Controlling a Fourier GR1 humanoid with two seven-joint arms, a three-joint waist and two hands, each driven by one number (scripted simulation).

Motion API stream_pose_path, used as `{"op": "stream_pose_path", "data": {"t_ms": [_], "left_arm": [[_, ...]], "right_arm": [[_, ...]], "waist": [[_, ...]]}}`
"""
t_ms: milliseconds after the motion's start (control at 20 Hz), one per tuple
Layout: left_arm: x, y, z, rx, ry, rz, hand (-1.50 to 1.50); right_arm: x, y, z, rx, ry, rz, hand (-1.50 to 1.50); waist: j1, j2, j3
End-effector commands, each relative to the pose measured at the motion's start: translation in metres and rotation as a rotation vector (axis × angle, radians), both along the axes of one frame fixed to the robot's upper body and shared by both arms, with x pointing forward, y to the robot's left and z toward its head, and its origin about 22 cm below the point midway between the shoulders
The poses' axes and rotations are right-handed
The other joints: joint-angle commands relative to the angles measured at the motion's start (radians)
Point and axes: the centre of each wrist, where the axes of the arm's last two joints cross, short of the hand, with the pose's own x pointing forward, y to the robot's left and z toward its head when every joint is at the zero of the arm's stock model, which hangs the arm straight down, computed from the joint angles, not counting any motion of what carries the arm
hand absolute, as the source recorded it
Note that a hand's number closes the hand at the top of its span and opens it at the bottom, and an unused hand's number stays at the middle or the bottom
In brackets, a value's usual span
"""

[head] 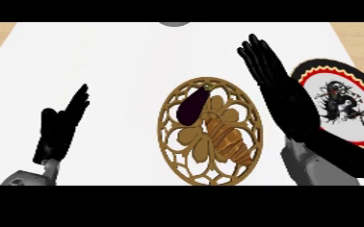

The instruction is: Pick the croissant from the placemat and place it in the plate

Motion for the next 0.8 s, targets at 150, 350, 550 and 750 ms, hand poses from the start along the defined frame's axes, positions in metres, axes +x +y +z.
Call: {"op": "stream_pose_path", "data": {"t_ms": [150,350,550,750], "left_arm": [[0.028,-0.009,0.027,0.027,-0.204,-0.052,0.0],[0.029,-0.01,0.028,0.034,-0.185,-0.06,0.0],[0.04,-0.01,0.032,0.024,-0.249,-0.052,0.0],[0.045,-0.011,0.025,-0.005,-0.245,-0.086,0.0]], "right_arm": [[-0.013,0.065,-0.005,-0.056,0.337,0.082,-1.5],[0.004,0.039,0.033,-0.725,-0.138,0.02,1.5],[-0.054,0.087,-0.055,-0.499,0.317,-0.03,-1.5],[-0.075,0.085,-0.089,-0.61,0.191,-0.024,-1.5]], "waist": [[0.012,-0.017,0.008],[0.007,-0.071,-0.021],[-0.008,-0.017,0.01],[0.012,-0.015,0.011]]}}
